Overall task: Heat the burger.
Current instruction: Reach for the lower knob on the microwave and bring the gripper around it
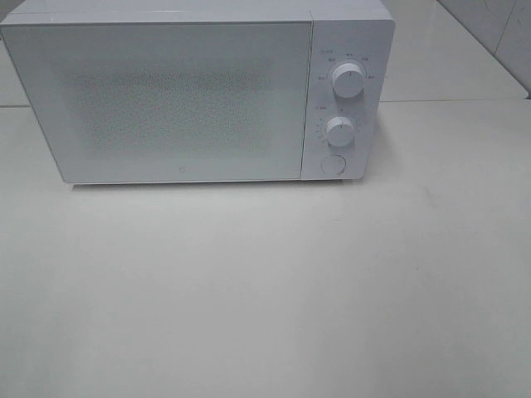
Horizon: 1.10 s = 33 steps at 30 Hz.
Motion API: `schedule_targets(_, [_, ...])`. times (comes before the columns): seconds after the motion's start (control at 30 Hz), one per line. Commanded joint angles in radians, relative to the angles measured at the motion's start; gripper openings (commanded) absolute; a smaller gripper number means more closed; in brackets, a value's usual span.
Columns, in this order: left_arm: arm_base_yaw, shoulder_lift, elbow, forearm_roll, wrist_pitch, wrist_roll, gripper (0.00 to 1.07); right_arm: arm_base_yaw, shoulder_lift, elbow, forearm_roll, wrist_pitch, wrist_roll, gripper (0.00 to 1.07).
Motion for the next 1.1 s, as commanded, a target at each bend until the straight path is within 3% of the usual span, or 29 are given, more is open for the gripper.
schedule_targets(0.03, [-0.002,-0.022,0.001,0.000,-0.007,-0.003,1.00,-0.005,0.066,-0.009,-0.005,-0.092,0.012,0.75])
schedule_targets(0.93, [-0.002,-0.022,0.001,0.000,-0.007,-0.003,1.00,-0.005,0.501,-0.009,-0.002,-0.497,0.012,0.75])
schedule_targets(1.1, [-0.002,-0.022,0.001,0.000,-0.007,-0.003,1.00,-0.005,0.599,0.036,-0.002,-0.683,0.031,0.75])
